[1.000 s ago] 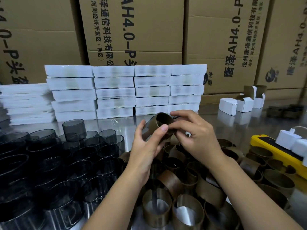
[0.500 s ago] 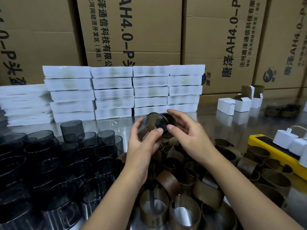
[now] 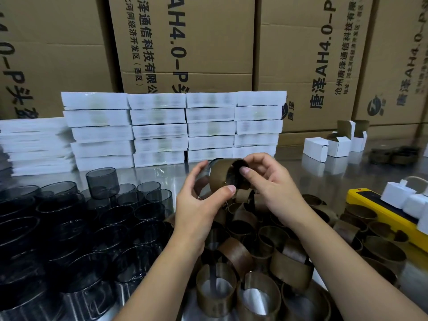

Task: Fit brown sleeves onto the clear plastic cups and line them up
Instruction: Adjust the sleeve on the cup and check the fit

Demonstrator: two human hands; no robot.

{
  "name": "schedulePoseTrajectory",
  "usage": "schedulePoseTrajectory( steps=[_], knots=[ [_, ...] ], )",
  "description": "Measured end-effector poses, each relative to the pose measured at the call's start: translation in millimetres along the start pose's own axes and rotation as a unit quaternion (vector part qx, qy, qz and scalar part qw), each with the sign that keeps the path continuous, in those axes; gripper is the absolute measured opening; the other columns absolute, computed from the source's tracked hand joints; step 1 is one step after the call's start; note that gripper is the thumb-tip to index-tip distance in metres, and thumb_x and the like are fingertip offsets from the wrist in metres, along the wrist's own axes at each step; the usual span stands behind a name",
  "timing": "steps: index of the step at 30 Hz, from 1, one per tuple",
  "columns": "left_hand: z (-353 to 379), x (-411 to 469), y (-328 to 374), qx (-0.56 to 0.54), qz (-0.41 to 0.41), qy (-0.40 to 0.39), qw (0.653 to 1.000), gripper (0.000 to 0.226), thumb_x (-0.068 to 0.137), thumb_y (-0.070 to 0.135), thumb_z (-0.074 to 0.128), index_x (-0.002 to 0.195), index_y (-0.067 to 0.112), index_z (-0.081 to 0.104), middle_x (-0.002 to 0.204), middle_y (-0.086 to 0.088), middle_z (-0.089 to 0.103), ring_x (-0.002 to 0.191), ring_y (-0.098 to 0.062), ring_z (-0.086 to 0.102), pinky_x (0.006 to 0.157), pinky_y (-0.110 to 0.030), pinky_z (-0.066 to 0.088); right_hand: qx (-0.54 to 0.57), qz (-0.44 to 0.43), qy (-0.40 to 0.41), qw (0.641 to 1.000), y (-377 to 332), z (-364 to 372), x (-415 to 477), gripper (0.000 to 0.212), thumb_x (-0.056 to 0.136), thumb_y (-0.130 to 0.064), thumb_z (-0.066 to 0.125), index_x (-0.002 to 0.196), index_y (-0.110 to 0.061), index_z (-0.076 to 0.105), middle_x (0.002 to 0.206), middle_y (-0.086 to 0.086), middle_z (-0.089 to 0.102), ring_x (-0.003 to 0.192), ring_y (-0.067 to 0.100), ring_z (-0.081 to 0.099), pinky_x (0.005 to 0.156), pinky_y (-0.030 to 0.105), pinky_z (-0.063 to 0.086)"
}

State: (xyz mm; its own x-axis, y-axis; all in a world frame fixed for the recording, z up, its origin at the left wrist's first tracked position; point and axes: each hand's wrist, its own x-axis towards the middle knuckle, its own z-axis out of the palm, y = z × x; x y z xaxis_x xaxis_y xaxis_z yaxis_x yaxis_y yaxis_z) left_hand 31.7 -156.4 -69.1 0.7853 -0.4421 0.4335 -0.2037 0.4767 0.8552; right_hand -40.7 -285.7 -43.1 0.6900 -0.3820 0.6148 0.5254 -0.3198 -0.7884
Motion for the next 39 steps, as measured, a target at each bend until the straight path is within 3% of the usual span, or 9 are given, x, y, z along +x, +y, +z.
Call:
schedulePoseTrajectory(
  steps=[8,14,18,21,24,30,34,37,39],
  knots=[
    [0.1,-0.2,2.1,-0.023,-0.007,-0.003,1.000,0.066,0.044,0.032,0.081,0.107,0.034,0.065,0.098,0.001,0.073,0.085,-0.012,0.071,0.068,-0.023,0.055,0.022,0.026,-0.002,0.999,-2.8,-2.6,1.5,0.014,0.089,0.003,0.057,0.090,-0.011,0.060,0.084,0.000,0.066,0.066,-0.006,0.062,0.059,0.007,0.044],
    [-1.2,0.5,2.1,-0.017,0.002,-0.012,1.000,0.046,0.060,0.014,0.072,0.103,0.027,0.066,0.084,0.010,0.075,0.078,-0.005,0.070,0.065,-0.020,0.055,0.014,0.051,-0.016,0.998,0.6,-3.6,1.7,0.012,0.089,-0.002,0.059,0.091,-0.013,0.063,0.077,-0.006,0.070,0.071,0.002,0.065,0.064,0.014,0.050],
    [-1.7,1.1,1.9,-0.047,-0.027,-0.019,0.998,0.047,0.064,0.016,0.070,0.110,0.025,0.065,0.095,0.002,0.074,0.089,-0.016,0.071,0.071,-0.029,0.057,0.009,0.052,0.000,0.999,3.5,-4.9,2.3,0.006,0.081,-0.018,0.069,0.087,-0.017,0.066,0.076,-0.007,0.071,0.072,0.004,0.065,0.064,0.016,0.051],
    [-1.7,1.4,2.8,-0.104,-0.067,-0.050,0.991,0.058,0.069,0.021,0.066,0.126,0.014,0.057,0.107,-0.009,0.071,0.096,-0.025,0.070,0.073,-0.034,0.057,0.006,0.070,0.013,0.997,4.1,-5.2,3.5,0.040,0.066,-0.054,0.071,0.085,-0.018,0.071,0.085,-0.001,0.072,0.082,0.011,0.066,0.072,0.023,0.054],
    [0.3,0.3,4.4,-0.142,-0.081,-0.077,0.983,0.069,0.066,0.026,0.071,0.130,0.011,0.053,0.112,-0.013,0.070,0.099,-0.027,0.070,0.073,-0.033,0.057,-0.008,0.134,-0.002,0.991,4.2,-3.3,5.5,0.067,0.065,-0.075,0.056,0.096,-0.017,0.071,0.097,0.008,0.073,0.092,0.021,0.068,0.078,0.029,0.056],
    [2.2,-0.3,3.6,-0.160,-0.091,-0.096,0.978,0.057,0.077,0.021,0.060,0.132,0.008,0.052,0.115,-0.015,0.069,0.111,-0.031,0.065,0.079,-0.037,0.058,-0.008,0.174,-0.034,0.984,3.8,-0.6,5.3,0.073,0.070,-0.078,0.041,0.103,-0.020,0.069,0.097,0.010,0.074,0.087,0.025,0.068,0.066,0.023,0.054],
    [2.8,-0.3,6.2,-0.156,-0.107,-0.098,0.977,0.064,0.076,0.026,0.066,0.136,0.010,0.051,0.119,-0.011,0.068,0.112,-0.028,0.065,0.077,-0.036,0.058,-0.033,0.155,-0.013,0.987,3.6,-1.7,5.3,0.092,0.059,-0.089,0.047,0.105,-0.013,0.068,0.097,0.021,0.070,0.082,0.026,0.069,0.061,0.021,0.052],
    [3.3,-0.2,8.3,-0.169,-0.118,-0.089,0.974,0.072,0.075,0.030,0.075,0.137,0.006,0.049,0.122,-0.015,0.066,0.113,-0.031,0.064,0.078,-0.039,0.058,-0.029,0.149,-0.004,0.988,4.2,-0.5,5.0,0.089,0.059,-0.088,0.046,0.102,-0.013,0.069,0.093,0.023,0.070,0.070,0.019,0.065,0.055,0.019,0.050],
    [3.5,-0.3,8.3,-0.176,-0.123,-0.090,0.972,0.071,0.075,0.032,0.070,0.136,0.003,0.050,0.120,-0.017,0.067,0.110,-0.033,0.065,0.076,-0.038,0.058,-0.028,0.158,-0.001,0.987,4.6,0.2,4.7,0.079,0.062,-0.086,0.043,0.095,-0.021,0.072,0.089,0.017,0.072,0.069,0.019,0.063,0.055,0.019,0.050]
  ],
)
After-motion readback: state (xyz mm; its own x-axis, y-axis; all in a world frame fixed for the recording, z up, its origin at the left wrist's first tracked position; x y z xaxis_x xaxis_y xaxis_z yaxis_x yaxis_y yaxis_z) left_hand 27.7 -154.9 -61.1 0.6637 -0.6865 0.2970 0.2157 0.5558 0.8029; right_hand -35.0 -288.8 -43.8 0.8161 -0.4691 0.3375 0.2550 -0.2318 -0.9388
